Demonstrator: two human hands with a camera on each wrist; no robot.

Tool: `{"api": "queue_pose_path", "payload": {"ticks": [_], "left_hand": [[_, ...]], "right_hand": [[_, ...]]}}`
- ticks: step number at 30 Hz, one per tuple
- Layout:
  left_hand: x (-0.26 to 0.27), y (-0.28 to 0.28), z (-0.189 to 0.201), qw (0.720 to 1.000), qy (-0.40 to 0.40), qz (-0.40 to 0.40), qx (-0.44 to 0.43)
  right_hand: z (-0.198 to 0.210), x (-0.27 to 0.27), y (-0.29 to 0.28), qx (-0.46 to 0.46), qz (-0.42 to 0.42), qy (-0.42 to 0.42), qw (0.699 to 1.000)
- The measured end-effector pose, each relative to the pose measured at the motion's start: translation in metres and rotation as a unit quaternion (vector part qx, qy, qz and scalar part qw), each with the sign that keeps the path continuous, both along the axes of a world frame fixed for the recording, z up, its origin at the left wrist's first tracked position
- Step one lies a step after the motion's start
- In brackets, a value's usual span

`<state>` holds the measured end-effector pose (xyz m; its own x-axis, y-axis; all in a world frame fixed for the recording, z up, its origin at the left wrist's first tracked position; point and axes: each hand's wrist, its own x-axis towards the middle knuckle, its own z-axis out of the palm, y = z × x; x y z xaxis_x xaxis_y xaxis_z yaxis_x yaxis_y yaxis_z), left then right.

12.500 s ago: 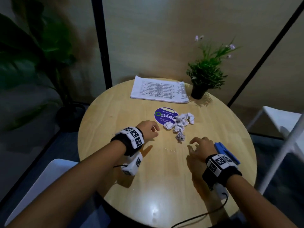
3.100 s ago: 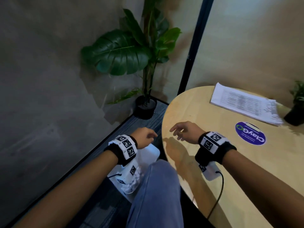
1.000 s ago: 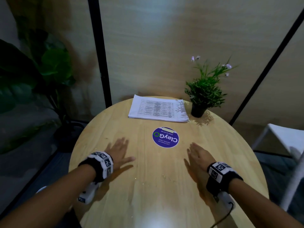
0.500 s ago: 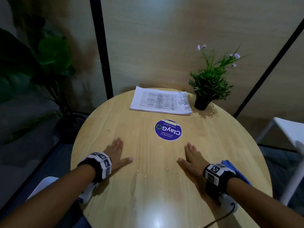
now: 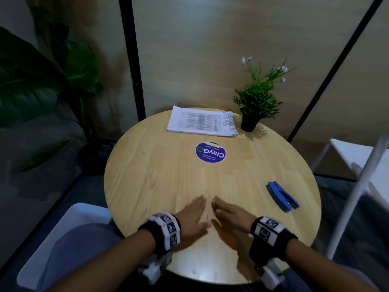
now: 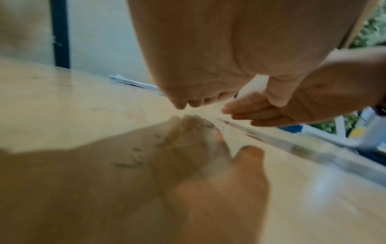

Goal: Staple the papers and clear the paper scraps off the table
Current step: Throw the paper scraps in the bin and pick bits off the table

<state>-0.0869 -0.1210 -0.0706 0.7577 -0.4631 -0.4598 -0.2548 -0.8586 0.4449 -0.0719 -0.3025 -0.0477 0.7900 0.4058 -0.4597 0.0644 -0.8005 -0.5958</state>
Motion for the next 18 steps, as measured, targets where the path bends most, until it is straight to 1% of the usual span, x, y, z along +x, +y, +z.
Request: {"api": "queue_pose_path", "payload": {"ticks": [2,3,4,5,7,8,9,11,13,14,16,18], "left_hand": [[0.001,0.018,0.019,0.999,-0.024,0.032,0.009],[0.002,0.031,0.026,0.998,-0.036,0.052,0.022],[0.004,0.045,0.030,0.995,-0.045,0.074,0.042],[0.005,0.059,0.030,0.991,-0.051,0.100,0.069],[0.005,0.086,0.023,0.977,-0.061,0.155,0.136],[0.004,0.097,0.017,0.967,-0.062,0.184,0.168],[0.002,0.107,0.011,0.957,-0.054,0.213,0.189],[-0.002,0.118,0.004,0.947,-0.014,0.257,0.191],[-0.008,0.113,0.000,0.950,0.011,0.267,0.162],[-0.011,0.107,-0.003,0.953,0.010,0.264,0.151],[-0.016,0.091,-0.009,0.959,-0.015,0.245,0.140],[-0.020,0.075,-0.017,0.968,-0.043,0.208,0.133]], "right_hand": [[0.009,-0.007,-0.021,0.013,-0.050,-0.031,0.998],[0.010,-0.012,-0.032,-0.003,-0.059,-0.048,0.997],[0.011,-0.018,-0.043,-0.039,-0.056,-0.061,0.996],[0.009,-0.025,-0.054,-0.094,-0.043,-0.072,0.992],[0.001,-0.035,-0.074,-0.212,-0.022,-0.081,0.974],[-0.003,-0.037,-0.081,-0.255,-0.022,-0.076,0.964],[-0.006,-0.038,-0.086,-0.284,-0.030,-0.066,0.956],[-0.013,-0.037,-0.088,-0.308,-0.047,-0.049,0.949],[-0.017,-0.035,-0.081,-0.308,-0.059,-0.053,0.948],[-0.019,-0.034,-0.074,-0.302,-0.063,-0.060,0.949],[-0.024,-0.030,-0.058,-0.290,-0.059,-0.076,0.952],[-0.027,-0.029,-0.038,-0.284,-0.034,-0.084,0.954]]}}
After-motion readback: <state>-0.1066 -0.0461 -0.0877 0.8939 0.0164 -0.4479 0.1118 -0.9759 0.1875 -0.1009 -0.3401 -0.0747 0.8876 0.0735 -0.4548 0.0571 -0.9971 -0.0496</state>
